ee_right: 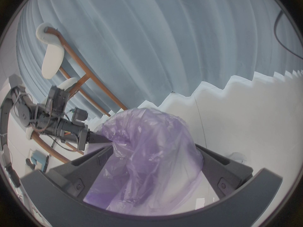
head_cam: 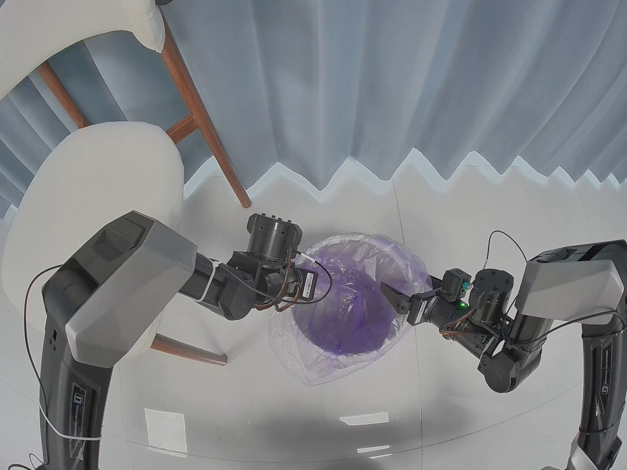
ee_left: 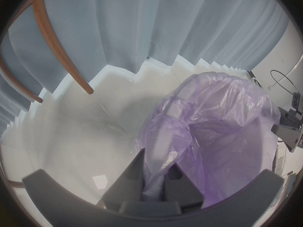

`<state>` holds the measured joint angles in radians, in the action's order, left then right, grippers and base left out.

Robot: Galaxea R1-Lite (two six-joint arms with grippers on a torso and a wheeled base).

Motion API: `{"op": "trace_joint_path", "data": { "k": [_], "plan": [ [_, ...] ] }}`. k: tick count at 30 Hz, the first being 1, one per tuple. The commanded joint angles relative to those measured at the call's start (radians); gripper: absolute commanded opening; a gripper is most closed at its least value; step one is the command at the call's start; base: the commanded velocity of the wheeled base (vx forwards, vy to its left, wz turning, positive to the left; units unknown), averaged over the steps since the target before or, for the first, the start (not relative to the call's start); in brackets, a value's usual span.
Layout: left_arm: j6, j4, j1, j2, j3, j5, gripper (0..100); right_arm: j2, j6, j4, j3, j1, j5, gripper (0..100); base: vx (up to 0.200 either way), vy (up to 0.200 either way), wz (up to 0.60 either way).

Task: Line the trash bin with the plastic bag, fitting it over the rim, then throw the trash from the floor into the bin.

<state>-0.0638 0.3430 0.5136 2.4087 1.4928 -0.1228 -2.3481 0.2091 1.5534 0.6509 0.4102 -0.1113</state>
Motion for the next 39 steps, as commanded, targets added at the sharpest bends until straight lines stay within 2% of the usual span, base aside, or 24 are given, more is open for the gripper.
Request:
{"op": "trace_joint_path", "data": {
  "k": [1,2,6,7,9,11,16,18,23,24,32,37,39],
  "plan": [
    [-0.011,-0.001,-0.003,-0.019,-0.014,0.0,0,0.018,0.006,0.01,0.0,-0.013,-0.002,100,0.0,0.0,0.0],
    [-0.011,-0.001,-0.003,-0.019,-0.014,0.0,0,0.02,0.007,0.01,0.0,-0.014,-0.002,100,0.0,0.0,0.0],
    [-0.019,0.001,-0.015,-0.097,-0.085,0.003,0,0.089,0.167,0.005,-0.02,-0.05,-0.028,100,0.0,0.0,0.0],
    [-0.021,0.002,-0.017,-0.099,-0.088,0.003,0,0.092,0.173,0.005,-0.022,-0.051,-0.03,100,0.0,0.0,0.0],
    [-0.04,0.01,-0.023,-0.143,-0.117,0.005,0,0.151,0.28,0.001,-0.086,-0.067,-0.116,100,0.0,0.0,0.0],
    [-0.057,0.013,-0.024,-0.157,-0.128,0.005,0,0.176,0.325,0.005,-0.16,-0.071,-0.186,100,0.0,0.0,0.0],
    [-0.142,0.004,-0.009,-0.214,-0.143,0.003,0,0.213,0.354,0.01,-0.316,-0.093,-0.334,100,0.0,0.0,0.0],
    [-0.148,0.002,-0.004,-0.223,-0.147,0.003,0,0.213,0.358,0.01,-0.32,-0.094,-0.34,100,0.0,0.0,0.0],
    [-0.156,0.001,0.011,-0.326,-0.241,0.003,0,0.236,0.472,0.01,-0.278,-0.099,-0.343,100,0.0,0.0,0.0],
    [-0.156,0.001,0.011,-0.329,-0.243,0.003,0,0.237,0.473,0.01,-0.277,-0.1,-0.343,100,0.0,0.0,0.0],
    [-0.154,0.008,0.022,-0.504,-0.422,0.011,0,0.362,0.507,0.01,-0.26,-0.218,-0.347,100,0.0,0.0,0.0],
    [-0.154,0.013,0.025,-0.574,-0.499,0.032,0,0.494,0.613,0.01,-0.33,-0.268,-0.435,100,0.0,0.0,0.0],
    [-0.157,0.014,0.025,-0.603,-0.526,0.063,0,0.553,0.684,0.008,-0.359,-0.269,-0.462,100,0.0,0.0,0.0]
  ]
}}
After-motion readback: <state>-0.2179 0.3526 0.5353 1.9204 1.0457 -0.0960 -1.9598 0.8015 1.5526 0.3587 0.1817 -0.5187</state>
